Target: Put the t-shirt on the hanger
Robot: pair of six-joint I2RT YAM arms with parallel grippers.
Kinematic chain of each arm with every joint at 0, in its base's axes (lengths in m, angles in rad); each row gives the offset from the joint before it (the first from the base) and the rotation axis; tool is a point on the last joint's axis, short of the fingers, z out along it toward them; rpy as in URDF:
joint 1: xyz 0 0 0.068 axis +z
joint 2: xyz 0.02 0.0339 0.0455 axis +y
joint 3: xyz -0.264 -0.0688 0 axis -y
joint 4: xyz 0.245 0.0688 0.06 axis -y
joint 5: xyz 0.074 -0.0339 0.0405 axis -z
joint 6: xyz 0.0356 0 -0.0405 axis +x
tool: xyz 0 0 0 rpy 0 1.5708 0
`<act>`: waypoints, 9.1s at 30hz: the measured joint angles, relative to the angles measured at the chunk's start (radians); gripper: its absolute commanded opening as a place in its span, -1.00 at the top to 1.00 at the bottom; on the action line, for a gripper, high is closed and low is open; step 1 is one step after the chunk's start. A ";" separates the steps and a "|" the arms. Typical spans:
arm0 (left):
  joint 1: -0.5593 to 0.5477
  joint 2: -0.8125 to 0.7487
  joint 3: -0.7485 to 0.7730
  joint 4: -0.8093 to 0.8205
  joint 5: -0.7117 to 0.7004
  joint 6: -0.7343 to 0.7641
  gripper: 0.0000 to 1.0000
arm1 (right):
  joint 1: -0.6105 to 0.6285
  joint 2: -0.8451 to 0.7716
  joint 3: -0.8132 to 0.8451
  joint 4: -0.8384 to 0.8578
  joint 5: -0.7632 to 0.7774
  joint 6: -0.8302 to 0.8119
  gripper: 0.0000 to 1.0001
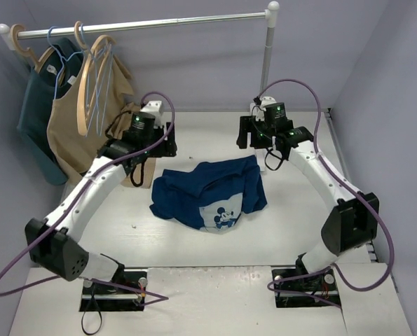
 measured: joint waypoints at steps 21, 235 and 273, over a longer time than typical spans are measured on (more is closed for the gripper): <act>0.128 0.150 0.802 -0.297 -0.242 0.302 0.27 | 0.079 -0.328 -0.062 -0.087 -0.027 -0.054 -0.60; -0.383 -0.537 -0.513 -0.062 -0.081 0.398 1.00 | 0.088 0.228 -0.053 -0.092 0.026 -0.087 1.00; -0.391 -0.477 -0.644 0.464 0.142 0.380 1.00 | 0.197 0.099 0.394 -0.398 -0.043 -0.208 1.00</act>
